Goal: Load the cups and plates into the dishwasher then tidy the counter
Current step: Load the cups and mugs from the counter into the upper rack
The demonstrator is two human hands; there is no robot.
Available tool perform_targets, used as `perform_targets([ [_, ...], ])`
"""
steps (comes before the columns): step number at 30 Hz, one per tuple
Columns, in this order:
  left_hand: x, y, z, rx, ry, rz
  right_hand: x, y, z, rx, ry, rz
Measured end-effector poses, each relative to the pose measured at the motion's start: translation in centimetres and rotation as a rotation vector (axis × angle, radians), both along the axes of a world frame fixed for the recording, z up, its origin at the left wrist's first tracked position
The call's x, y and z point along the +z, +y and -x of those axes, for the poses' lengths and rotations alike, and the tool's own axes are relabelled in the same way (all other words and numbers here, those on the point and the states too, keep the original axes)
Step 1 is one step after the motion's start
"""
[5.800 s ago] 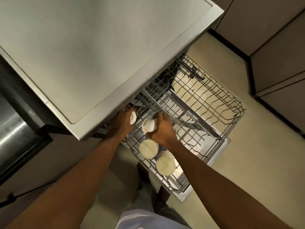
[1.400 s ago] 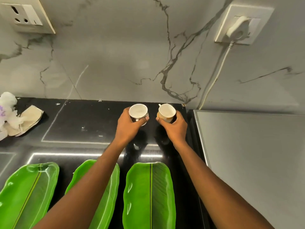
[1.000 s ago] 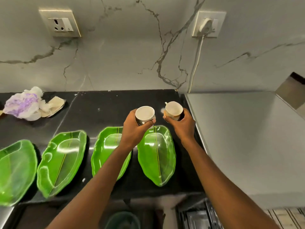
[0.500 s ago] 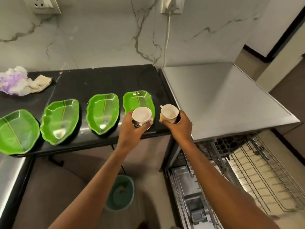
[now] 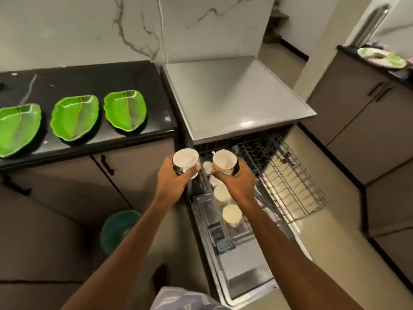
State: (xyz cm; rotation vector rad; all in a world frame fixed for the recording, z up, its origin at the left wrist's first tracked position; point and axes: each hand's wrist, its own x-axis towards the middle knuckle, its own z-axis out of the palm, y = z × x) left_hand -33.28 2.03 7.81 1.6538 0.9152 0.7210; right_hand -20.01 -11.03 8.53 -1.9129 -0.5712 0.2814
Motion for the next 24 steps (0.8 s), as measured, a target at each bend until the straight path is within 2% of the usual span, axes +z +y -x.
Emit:
perform_targets([
  [8,1.8,-12.2,-4.4,-0.011,-0.052,-0.023,0.4,-11.8,-3.9,0.004,-0.003,-0.009],
  [11,1.4,-15.4,-5.9,-0.023,-0.011,-0.017,0.2,-15.3,-5.5,-0.025,-0.002,-0.002],
  [18,-0.2,-19.8,-9.9,-0.035,0.059,0.021,-1.7,-20.3,-8.9,-0.083,0.074,0.005],
  [24,-2.9,-20.7,-15.1,-0.104,0.152,0.078,-5.2,-23.3,-13.7,-0.170,0.233,0.056],
])
